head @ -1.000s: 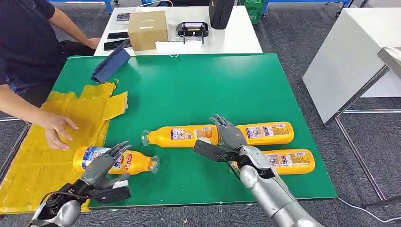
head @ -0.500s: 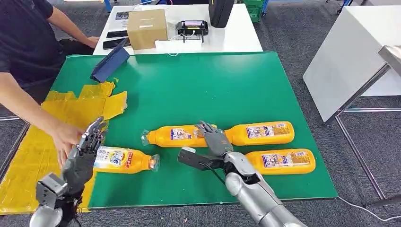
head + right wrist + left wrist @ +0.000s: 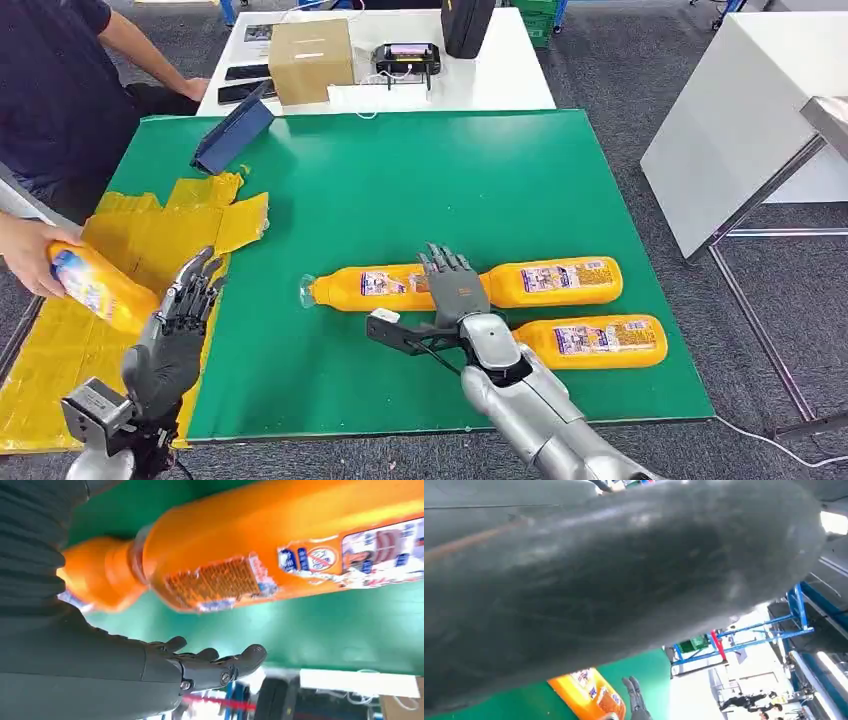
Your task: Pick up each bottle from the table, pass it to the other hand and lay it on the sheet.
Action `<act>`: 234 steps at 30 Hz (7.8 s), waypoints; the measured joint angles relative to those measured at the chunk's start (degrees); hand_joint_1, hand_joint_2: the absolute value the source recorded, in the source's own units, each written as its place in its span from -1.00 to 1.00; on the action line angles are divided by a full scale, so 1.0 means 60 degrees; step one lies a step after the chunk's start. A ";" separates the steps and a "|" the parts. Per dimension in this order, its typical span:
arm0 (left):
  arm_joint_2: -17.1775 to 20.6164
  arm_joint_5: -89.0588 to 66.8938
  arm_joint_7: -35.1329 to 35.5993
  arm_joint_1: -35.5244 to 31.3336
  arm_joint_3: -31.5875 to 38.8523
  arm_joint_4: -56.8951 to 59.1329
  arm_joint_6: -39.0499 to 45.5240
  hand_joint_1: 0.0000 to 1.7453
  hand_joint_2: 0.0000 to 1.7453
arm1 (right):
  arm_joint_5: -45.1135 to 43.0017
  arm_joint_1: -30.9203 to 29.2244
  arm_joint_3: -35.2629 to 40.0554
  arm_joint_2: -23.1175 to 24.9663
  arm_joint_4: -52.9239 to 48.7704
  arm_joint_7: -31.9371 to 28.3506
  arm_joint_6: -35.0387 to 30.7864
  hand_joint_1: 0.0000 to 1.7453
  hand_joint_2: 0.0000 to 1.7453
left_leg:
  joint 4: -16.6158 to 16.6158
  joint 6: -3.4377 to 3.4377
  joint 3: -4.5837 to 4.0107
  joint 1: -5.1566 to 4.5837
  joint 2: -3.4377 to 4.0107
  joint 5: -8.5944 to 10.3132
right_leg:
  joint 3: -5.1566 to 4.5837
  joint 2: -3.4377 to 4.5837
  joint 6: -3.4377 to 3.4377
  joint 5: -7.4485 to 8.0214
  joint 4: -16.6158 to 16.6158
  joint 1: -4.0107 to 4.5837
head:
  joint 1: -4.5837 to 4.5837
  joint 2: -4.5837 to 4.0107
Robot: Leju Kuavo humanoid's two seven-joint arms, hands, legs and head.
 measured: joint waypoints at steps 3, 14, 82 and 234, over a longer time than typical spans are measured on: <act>-0.0062 0.0055 -0.0029 0.0036 0.0022 0.0000 -0.0025 -1.00 -1.00 | 0.0312 -0.0120 0.0058 0.0160 0.0167 0.0091 -0.0004 -1.00 1.00 | 0.0000 0.0000 0.0000 0.0002 0.0000 0.0000 | -0.0001 0.0000 0.0000 0.0000 0.0000 0.0002 | 0.0000 0.0000; -0.0182 0.0142 -0.0120 0.0046 0.0153 0.0000 -0.0178 -1.00 -1.00 | -0.0012 -0.0594 0.0014 0.0561 0.0798 -0.0172 0.0149 -1.00 1.00 | 0.0000 0.0000 -0.0001 0.0001 0.0000 0.0000 | -0.0003 0.0000 0.0000 0.0000 0.0000 0.0000 | 0.0000 0.0000; -0.0903 0.1195 0.0157 0.0425 0.0237 -0.0244 0.0208 -1.00 -1.00 | -0.4293 0.2031 -0.1483 0.0750 -0.2234 -0.3520 -0.2896 1.00 1.00 | 0.0001 0.0001 -0.0029 0.0010 0.0007 0.0002 | -0.0040 0.0001 -0.0026 0.0016 -0.0002 0.0008 | 0.0000 0.0000; -0.0057 -0.3725 0.0165 0.0746 0.0400 0.2019 0.2828 -1.00 -1.00 | -0.2129 1.0239 -0.8119 -0.1262 -1.1125 -0.4666 0.0958 -1.00 1.00 | -0.0001 0.0007 0.0108 -0.0017 -0.0038 -0.0099 | 0.0096 -0.0012 -0.0004 -0.0063 -0.0014 -0.0026 | 0.0000 0.0000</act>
